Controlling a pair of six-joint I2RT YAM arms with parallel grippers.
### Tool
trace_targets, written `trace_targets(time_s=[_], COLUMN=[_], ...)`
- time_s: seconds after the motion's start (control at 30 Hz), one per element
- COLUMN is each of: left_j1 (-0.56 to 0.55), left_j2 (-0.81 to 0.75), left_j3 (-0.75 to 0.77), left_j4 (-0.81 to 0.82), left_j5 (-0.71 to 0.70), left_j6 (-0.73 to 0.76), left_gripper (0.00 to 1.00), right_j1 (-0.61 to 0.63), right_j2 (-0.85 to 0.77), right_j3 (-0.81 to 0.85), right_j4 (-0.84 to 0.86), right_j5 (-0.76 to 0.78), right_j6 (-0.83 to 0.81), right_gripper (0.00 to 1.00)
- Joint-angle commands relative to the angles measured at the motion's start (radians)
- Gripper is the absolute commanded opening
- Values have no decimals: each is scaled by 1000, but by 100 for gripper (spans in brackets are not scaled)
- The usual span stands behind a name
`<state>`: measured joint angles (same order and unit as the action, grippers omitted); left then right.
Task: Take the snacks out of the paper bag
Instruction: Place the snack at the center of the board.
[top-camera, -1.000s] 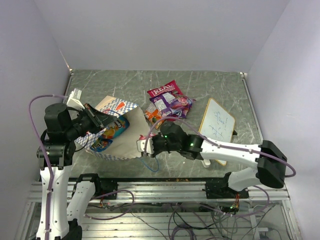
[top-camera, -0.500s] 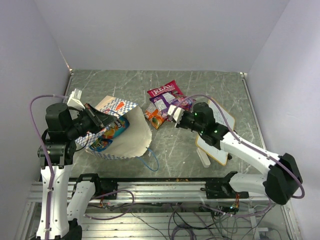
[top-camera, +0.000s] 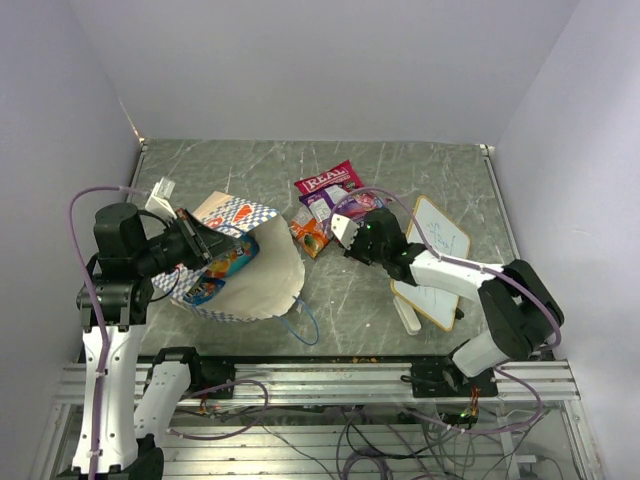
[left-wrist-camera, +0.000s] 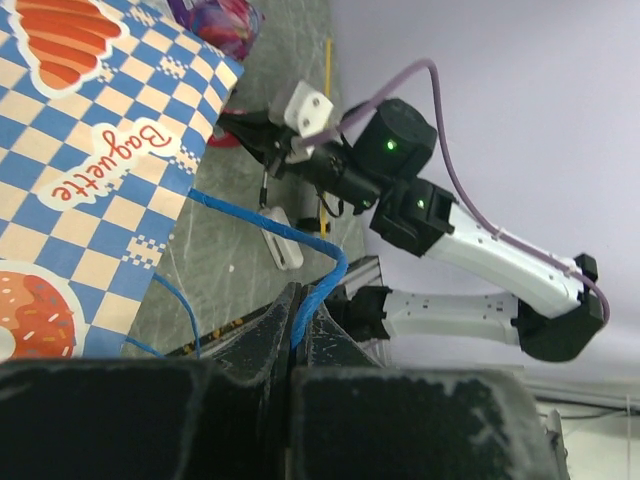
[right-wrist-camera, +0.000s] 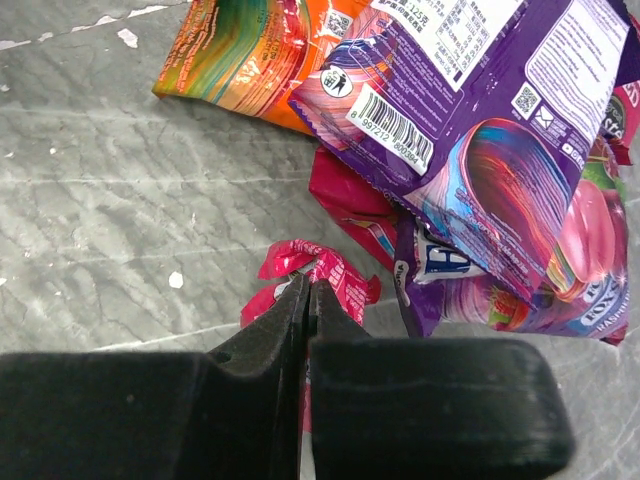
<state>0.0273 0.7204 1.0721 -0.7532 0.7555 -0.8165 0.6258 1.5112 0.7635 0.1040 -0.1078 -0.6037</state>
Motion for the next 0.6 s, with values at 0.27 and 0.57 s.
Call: trace_targets(time_s=[0.27, 0.57], left_j1=[-1, -1], left_j2=[-70, -133], left_j3=[-67, -121], left_j4=[-146, -169], left_j5=[162, 155], left_j6=[87, 47], left_gripper=[7, 7], right_j1=[-4, 5], right_j2=[101, -12], right_j3=[91, 118], right_j4=[22, -28], right_j5=[-6, -131], right_j6=[86, 102], right_gripper=[9, 36])
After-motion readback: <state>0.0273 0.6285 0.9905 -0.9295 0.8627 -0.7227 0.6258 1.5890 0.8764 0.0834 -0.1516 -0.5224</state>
